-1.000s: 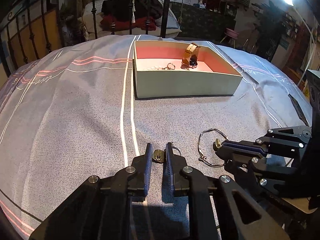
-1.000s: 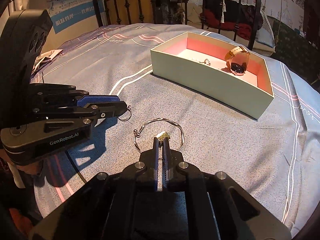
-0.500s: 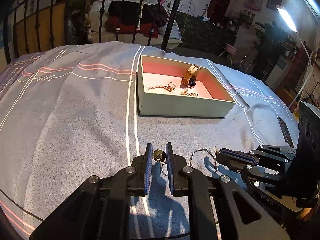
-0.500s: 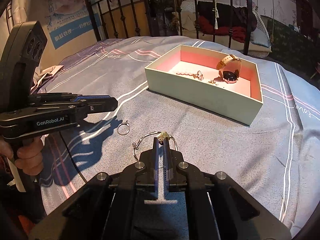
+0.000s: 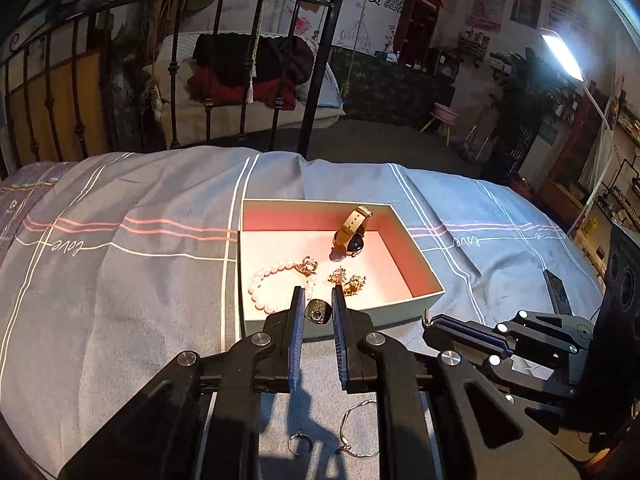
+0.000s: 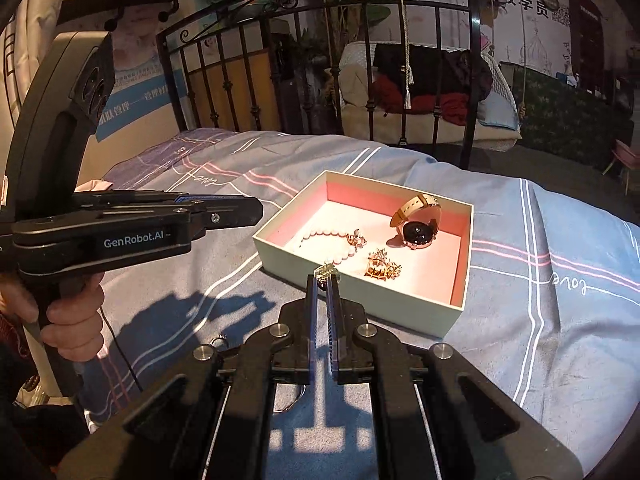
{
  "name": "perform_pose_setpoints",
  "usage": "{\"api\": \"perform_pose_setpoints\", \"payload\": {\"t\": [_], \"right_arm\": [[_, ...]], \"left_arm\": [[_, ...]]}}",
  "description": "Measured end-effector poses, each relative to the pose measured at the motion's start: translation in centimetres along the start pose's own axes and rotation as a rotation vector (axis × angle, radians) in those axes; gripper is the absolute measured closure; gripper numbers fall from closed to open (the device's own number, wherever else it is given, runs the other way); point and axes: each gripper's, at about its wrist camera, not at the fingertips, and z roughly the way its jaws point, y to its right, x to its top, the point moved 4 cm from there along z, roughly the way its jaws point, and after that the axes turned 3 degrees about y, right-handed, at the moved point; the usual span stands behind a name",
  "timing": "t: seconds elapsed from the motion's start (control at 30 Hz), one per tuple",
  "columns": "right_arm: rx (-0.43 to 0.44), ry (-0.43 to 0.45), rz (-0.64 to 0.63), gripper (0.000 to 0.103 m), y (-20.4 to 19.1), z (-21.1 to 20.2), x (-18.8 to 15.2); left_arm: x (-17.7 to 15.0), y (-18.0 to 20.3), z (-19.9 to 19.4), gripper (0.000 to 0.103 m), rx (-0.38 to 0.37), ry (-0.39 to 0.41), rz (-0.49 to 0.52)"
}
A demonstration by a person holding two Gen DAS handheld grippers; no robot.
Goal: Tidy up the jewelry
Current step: 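Carry the gold charm and pendant into the box and open both tools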
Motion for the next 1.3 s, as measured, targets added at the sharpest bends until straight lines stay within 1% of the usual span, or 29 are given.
{"api": "perform_pose_setpoints", "payload": {"t": [0.17, 0.43, 0.63, 0.93, 1.1, 1.3], "right_arm": [[-0.025, 0.019, 0.006, 0.098, 1.1, 0.4, 1.5], [-0.101, 0.046, 0.023, 0.098, 3.7, 2.6, 3.9], [-0.127, 0.038, 0.035, 0.098, 4.7, 4.4, 4.4], [-0.147, -0.028, 0.055, 0.098, 5.9, 7.4, 3.4], [-0.139, -0.049, 0.067, 0.098, 6.3, 8.0, 2.9], [-0.124, -0.063, 0.062, 0.098, 6.1, 8.3, 2.7]], "left_arm": [[1.3, 0.7, 1.4, 0.09, -0.002, -0.002, 0.003], [3.8, 1.3, 4.3, 0.09, 0.052, -0.007, 0.031], [4.8, 1.0, 6.5, 0.09, 0.072, -0.036, 0.016], [4.4, 0.2, 9.9, 0.09, 0.104, -0.113, -0.002], [3.5, -0.2, 11.1, 0.09, 0.117, -0.153, -0.009], [3.1, -0.7, 11.9, 0.09, 0.124, -0.181, -0.021]]}}
